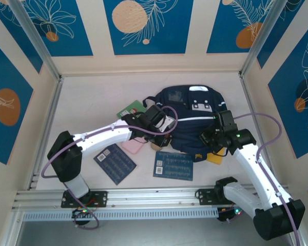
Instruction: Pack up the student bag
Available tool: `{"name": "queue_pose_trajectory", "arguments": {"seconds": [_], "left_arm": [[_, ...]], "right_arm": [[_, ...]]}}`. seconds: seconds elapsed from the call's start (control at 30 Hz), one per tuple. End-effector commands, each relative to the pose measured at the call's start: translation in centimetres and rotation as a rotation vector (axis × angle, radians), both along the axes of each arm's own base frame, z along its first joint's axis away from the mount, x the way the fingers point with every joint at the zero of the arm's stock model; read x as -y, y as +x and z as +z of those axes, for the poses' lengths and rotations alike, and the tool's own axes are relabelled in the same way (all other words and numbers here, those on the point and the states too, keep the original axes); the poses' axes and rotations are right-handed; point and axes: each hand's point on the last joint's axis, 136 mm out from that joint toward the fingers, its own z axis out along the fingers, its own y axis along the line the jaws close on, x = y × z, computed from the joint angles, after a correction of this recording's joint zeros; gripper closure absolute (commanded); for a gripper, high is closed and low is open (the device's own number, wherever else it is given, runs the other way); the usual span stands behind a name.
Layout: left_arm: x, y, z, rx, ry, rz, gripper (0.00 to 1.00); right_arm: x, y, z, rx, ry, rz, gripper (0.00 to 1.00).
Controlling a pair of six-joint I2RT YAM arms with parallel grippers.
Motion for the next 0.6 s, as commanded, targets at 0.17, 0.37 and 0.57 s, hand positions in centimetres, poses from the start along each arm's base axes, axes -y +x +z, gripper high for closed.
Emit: {"name": "queue_pose_trajectory", "arguments": {"seconds": [0.17, 0.37, 0.57], "left_arm": [[4.1, -1.6, 2.4, -0.059, -0.089, -0.060, 1.00], [6.5, -3.2, 3.2, -0.064, -0.120, -0.098, 1.00], [8.6, -4.7, 3.9, -0.067, -0.147, -0.127, 1.00]], "right_arm": [[1.6, 1.0, 3.2, 0.069, -0.062, 0.015, 0.45], [0.7, -1.1, 6.4, 0.097, 0.008, 0.010, 0.45], [-2.0, -3.2, 5.7, -0.001, 0.180, -0.029, 0.40]]}}
